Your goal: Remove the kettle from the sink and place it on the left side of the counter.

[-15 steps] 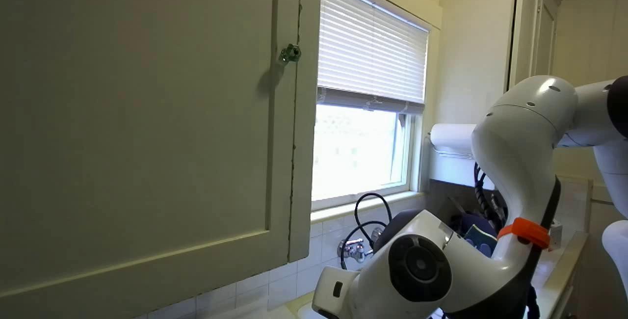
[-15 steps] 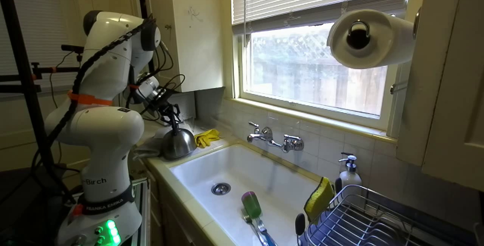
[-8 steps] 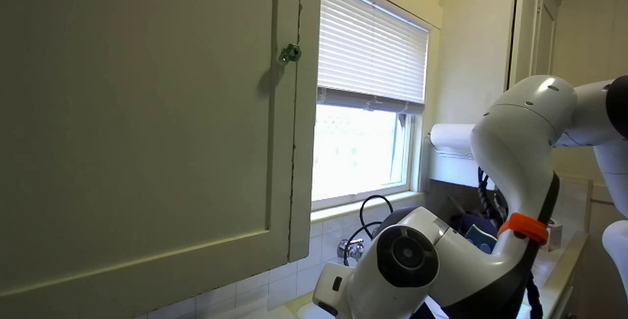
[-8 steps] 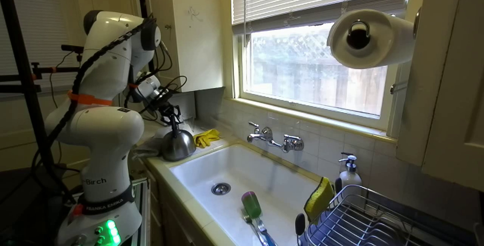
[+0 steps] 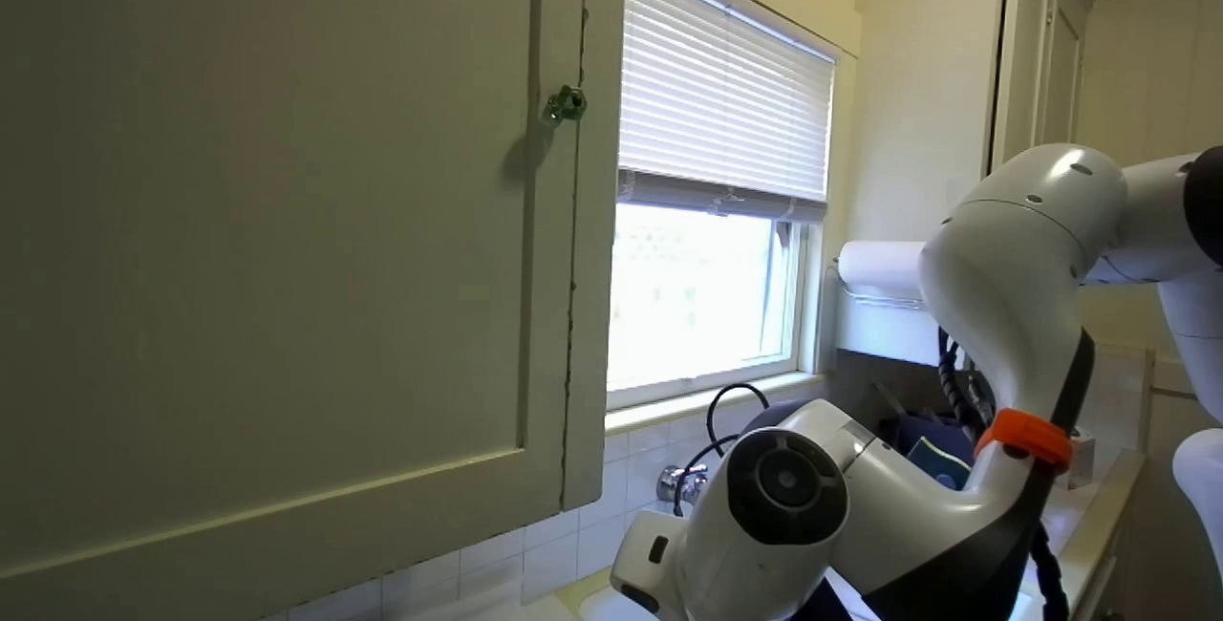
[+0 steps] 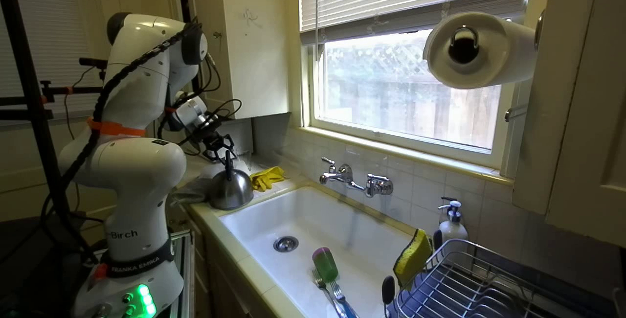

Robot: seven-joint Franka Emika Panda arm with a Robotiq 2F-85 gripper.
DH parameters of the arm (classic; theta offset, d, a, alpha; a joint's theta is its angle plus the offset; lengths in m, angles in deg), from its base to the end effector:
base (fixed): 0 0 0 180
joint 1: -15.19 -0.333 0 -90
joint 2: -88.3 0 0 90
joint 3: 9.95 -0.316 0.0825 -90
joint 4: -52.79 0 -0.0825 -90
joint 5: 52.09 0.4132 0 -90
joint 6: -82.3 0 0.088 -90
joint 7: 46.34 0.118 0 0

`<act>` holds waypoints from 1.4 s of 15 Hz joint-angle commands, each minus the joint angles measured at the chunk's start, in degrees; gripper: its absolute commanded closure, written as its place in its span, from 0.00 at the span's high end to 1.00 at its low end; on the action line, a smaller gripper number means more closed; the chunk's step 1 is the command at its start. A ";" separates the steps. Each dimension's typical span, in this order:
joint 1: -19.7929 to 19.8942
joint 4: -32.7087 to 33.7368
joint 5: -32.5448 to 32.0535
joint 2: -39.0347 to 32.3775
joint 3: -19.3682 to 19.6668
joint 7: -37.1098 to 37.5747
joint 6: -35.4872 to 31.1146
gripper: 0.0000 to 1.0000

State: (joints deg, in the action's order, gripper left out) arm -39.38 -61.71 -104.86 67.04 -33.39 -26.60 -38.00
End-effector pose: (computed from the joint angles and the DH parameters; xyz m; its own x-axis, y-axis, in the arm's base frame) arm 0.1750 0.5863 0.2492 0.0347 0.9895 -0.1401 0.8282 0.0499 0.5582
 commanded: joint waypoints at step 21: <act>-2.91 -23.61 11.55 30.56 -1.44 42.16 17.15 1.00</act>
State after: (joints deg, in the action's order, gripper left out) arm -43.89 -74.65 -98.74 86.59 -34.04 9.73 -19.28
